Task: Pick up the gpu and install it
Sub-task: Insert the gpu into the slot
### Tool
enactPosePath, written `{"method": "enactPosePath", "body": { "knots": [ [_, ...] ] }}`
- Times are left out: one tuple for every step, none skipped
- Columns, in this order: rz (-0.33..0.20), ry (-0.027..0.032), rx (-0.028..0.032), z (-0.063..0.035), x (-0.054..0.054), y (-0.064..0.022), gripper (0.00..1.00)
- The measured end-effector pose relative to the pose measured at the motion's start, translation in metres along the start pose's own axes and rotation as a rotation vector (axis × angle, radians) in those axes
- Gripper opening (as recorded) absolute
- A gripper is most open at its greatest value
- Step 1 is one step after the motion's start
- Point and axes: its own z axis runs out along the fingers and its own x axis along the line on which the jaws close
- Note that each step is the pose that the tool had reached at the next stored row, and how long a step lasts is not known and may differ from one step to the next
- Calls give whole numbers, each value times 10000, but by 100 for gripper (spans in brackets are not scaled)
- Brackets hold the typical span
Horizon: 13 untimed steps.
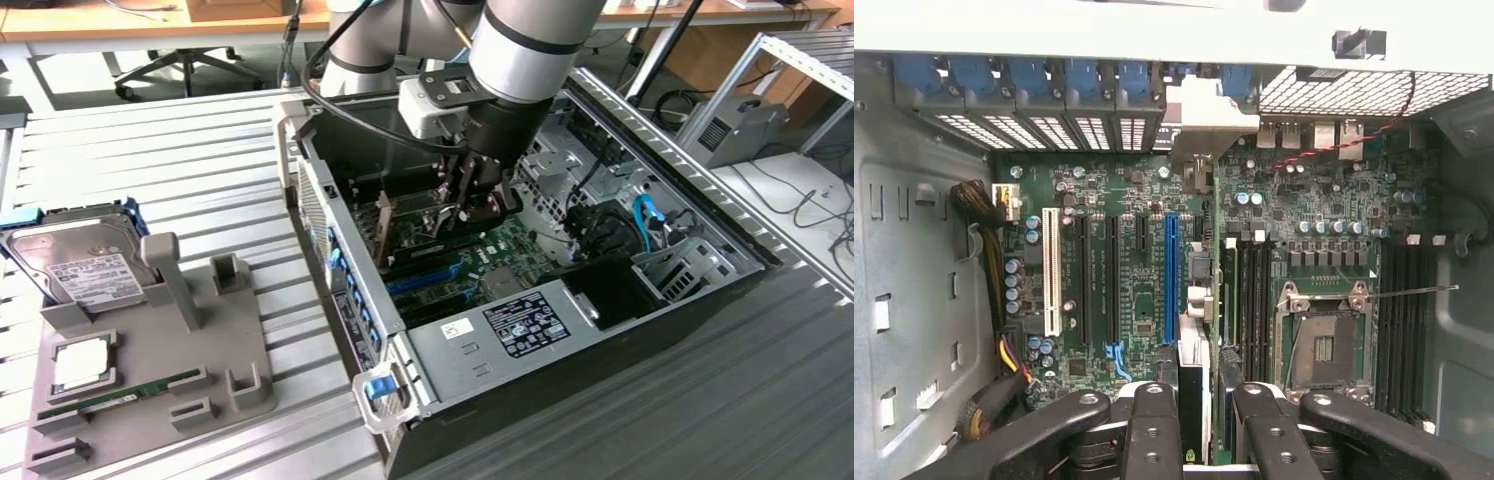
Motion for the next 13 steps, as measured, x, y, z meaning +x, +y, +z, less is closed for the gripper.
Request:
{"method": "enactPosePath", "body": {
  "knots": [
    [0, 0, 0, 1, 1, 2, 26],
    [0, 0, 0, 1, 2, 4, 26],
    [-1, 0, 0, 2, 3, 7, 26],
    [0, 0, 0, 2, 4, 9, 26],
    [-1, 0, 0, 2, 5, 11, 26],
    [-1, 0, 0, 3, 6, 13, 26],
    [-1, 0, 0, 3, 7, 16, 26],
    [-1, 0, 0, 4, 8, 18, 26],
    [-1, -1, 0, 5, 10, 21, 26],
    [-2, 0, 0, 5, 11, 23, 26],
    [-2, -1, 0, 6, 12, 25, 26],
    [-2, 0, 0, 6, 13, 27, 26],
    [-3, 0, 0, 6, 14, 29, 26]
  ]
}}
